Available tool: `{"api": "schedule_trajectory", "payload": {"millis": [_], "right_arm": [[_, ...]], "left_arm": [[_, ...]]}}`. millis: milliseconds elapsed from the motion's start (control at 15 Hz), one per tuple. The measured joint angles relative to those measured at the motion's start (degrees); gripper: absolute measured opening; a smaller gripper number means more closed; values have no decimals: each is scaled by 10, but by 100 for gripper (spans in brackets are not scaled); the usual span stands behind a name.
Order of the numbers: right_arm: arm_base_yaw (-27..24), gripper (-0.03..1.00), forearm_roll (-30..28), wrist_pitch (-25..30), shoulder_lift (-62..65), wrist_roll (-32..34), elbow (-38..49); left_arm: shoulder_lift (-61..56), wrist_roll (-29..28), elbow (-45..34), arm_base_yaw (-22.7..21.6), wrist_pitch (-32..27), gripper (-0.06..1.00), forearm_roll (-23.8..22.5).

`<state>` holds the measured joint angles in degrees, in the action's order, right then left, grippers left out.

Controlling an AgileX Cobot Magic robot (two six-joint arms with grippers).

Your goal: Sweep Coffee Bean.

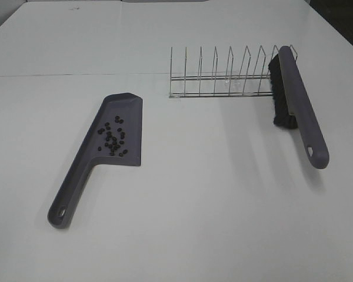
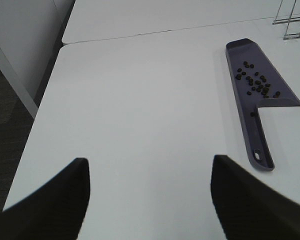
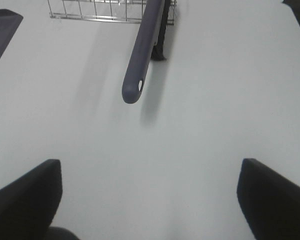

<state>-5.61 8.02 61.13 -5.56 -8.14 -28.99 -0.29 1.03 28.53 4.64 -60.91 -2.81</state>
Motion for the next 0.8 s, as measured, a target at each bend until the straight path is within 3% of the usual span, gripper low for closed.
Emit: {"api": "schedule_trajectory", "payload": {"millis": [667, 800], "right_arm": [[0, 80, 6, 0, 58, 0, 0], [19, 80, 9, 0, 58, 0, 0]], "left_arm": [[-1, 0, 0, 0, 0, 63, 0], [-1, 0, 0, 0, 0, 63, 0]]}}
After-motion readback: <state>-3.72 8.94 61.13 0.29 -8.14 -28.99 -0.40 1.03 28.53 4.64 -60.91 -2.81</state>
